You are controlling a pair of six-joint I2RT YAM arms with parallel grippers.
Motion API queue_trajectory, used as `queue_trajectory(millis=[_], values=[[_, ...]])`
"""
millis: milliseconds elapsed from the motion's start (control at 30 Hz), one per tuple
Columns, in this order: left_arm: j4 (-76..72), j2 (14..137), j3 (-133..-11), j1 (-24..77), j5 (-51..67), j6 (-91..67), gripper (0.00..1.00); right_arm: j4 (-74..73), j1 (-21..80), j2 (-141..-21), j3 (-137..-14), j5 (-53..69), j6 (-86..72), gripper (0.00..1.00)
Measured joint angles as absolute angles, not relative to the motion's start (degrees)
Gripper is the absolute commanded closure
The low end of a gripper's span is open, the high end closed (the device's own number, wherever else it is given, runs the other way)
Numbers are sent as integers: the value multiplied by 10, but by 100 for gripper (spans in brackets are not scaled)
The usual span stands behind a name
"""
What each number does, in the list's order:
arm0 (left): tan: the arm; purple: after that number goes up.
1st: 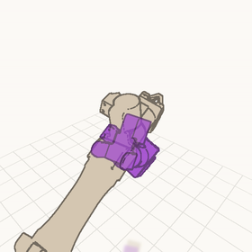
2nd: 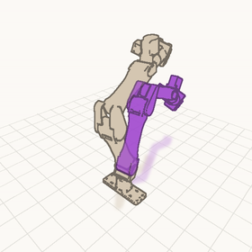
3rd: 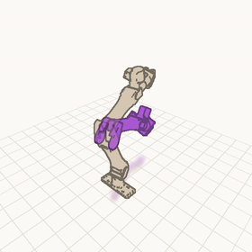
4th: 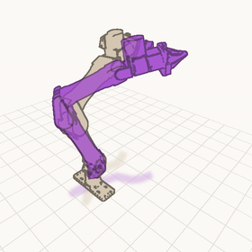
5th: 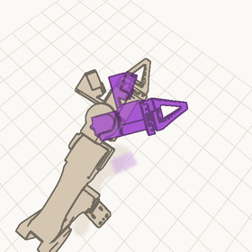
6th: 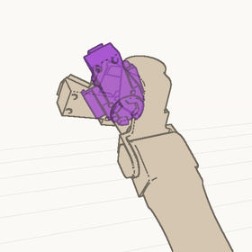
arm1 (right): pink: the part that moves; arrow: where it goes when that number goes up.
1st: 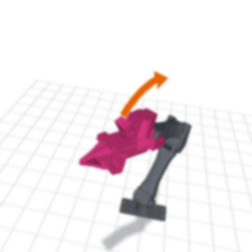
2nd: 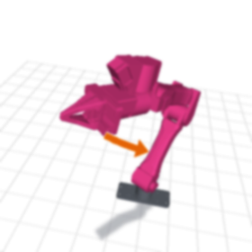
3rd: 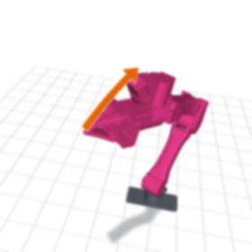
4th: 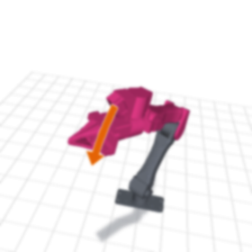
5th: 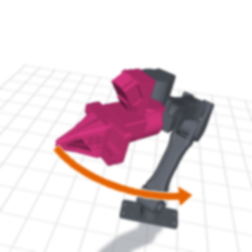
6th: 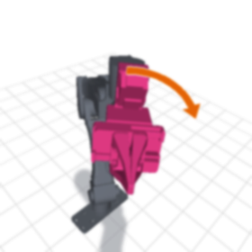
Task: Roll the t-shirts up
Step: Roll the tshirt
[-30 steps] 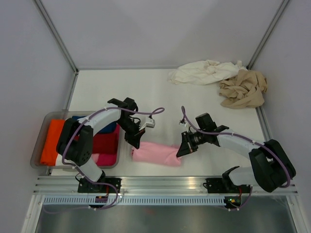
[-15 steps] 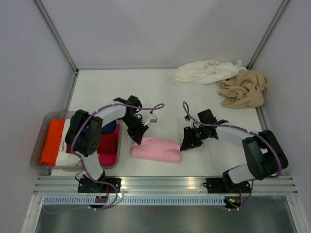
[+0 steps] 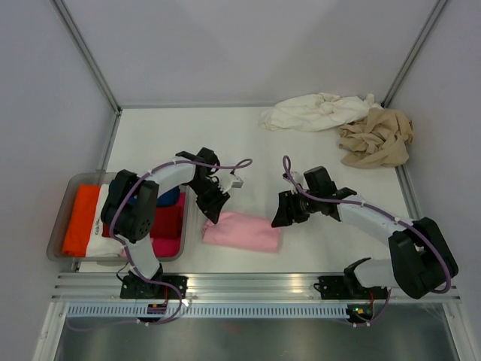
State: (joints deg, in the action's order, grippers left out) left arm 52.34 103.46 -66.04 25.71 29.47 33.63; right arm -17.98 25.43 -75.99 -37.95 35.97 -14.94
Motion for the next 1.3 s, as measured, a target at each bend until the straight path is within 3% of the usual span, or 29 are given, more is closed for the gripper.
queue_trajectory(millis=[67,167,200,300,433,467,500,633,767,1300], values=[[521,1035,-660,257,291,332,62,-154,263,-766,-367,355,-167,41],[520,1034,-660,257,285,330,53,-112,264,-797,-349,346,-189,70],[518,1034,-660,257,284,329,49,-104,264,-811,-345,346,-195,86],[514,1026,-660,257,278,332,38,-86,264,-851,-345,346,-215,99],[502,981,-661,257,272,358,23,-70,264,-875,-350,346,-234,100],[497,965,-662,257,271,368,9,-67,264,-879,-354,346,-240,100],[489,948,-663,257,270,381,1,-66,264,-883,-360,346,-245,100],[453,876,-664,275,246,429,0,-63,264,-902,-390,340,-260,100],[415,839,-651,353,199,453,0,-57,264,-910,-404,328,-270,97],[339,893,-604,509,107,354,0,-43,264,-952,-441,280,-324,89]])
